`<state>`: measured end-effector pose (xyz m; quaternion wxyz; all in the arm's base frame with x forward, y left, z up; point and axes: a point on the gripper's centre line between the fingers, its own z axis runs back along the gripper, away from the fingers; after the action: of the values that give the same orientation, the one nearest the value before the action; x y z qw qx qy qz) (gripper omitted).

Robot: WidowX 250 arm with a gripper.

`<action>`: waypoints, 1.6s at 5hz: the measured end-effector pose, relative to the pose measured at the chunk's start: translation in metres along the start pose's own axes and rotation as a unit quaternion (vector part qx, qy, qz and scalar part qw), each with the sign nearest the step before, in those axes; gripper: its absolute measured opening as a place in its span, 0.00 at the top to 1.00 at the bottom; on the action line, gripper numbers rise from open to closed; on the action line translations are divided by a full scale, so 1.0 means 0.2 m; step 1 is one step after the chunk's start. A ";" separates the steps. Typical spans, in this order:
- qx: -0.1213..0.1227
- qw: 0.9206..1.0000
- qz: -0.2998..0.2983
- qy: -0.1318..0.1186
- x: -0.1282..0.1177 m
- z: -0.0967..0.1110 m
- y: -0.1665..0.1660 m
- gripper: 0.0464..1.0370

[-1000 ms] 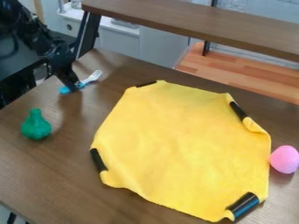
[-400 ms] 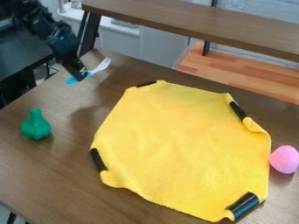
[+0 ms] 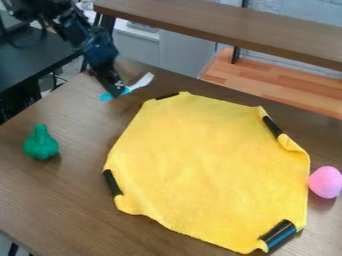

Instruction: Put the blue figure on the top edge of the cloth

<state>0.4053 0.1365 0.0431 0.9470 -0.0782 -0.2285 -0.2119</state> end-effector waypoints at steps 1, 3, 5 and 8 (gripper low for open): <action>-0.019 1.000 -0.019 0.013 0.02 -0.08 -0.12 0.82; -0.020 0.999 -0.042 0.012 0.10 -0.15 -0.24 0.82; -0.015 0.998 -0.068 0.003 0.23 -0.18 -0.29 0.76; -0.048 0.992 -0.105 -0.044 0.14 -0.13 -0.28 0.03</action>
<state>0.4144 0.0699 0.0353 0.9035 -0.1085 -0.2668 -0.3175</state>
